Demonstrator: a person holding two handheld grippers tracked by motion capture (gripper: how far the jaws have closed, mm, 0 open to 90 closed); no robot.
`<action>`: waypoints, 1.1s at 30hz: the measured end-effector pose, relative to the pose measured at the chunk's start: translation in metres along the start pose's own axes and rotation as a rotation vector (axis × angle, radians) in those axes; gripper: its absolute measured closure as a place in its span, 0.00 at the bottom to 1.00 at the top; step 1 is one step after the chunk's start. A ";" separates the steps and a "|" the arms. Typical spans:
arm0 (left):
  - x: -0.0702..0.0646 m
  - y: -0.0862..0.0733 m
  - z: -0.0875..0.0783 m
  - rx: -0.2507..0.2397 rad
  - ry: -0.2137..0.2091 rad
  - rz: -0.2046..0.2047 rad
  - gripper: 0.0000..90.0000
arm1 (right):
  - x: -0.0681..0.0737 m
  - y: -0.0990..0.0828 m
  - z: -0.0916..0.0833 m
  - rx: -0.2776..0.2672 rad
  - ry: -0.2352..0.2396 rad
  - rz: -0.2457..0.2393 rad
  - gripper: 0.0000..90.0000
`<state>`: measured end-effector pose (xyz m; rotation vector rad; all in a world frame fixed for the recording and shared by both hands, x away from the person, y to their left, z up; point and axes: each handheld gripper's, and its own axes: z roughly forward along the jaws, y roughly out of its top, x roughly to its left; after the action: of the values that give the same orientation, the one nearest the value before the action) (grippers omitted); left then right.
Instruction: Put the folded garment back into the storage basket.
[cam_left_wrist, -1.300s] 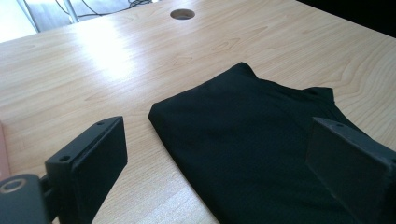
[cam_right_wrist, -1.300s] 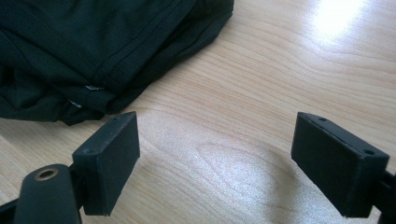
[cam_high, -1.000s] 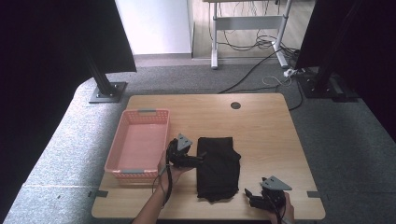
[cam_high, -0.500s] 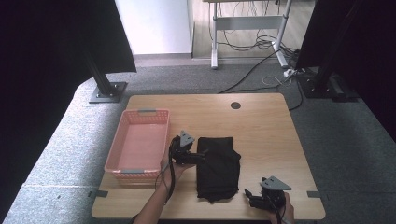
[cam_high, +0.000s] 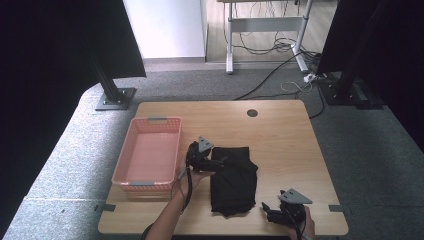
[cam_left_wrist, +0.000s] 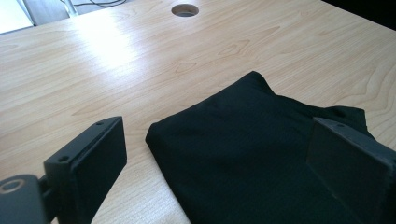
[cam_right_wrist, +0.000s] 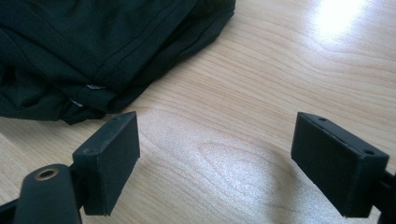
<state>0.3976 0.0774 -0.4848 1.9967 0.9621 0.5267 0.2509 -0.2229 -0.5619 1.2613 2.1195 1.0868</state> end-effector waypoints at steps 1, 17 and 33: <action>0.000 0.001 0.002 0.007 0.003 -0.005 0.06 | 0.000 0.000 0.000 0.000 0.000 -0.001 0.17; 0.014 -0.002 0.025 0.035 0.009 -0.036 0.06 | 0.000 0.000 0.000 -0.003 -0.004 0.000 0.17; 0.013 -0.005 0.049 0.099 0.013 -0.020 0.06 | 0.001 0.000 0.000 0.001 -0.006 -0.002 0.17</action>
<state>0.4355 0.0652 -0.5159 2.0716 1.0327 0.4895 0.2506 -0.2224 -0.5622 1.2613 2.1164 1.0804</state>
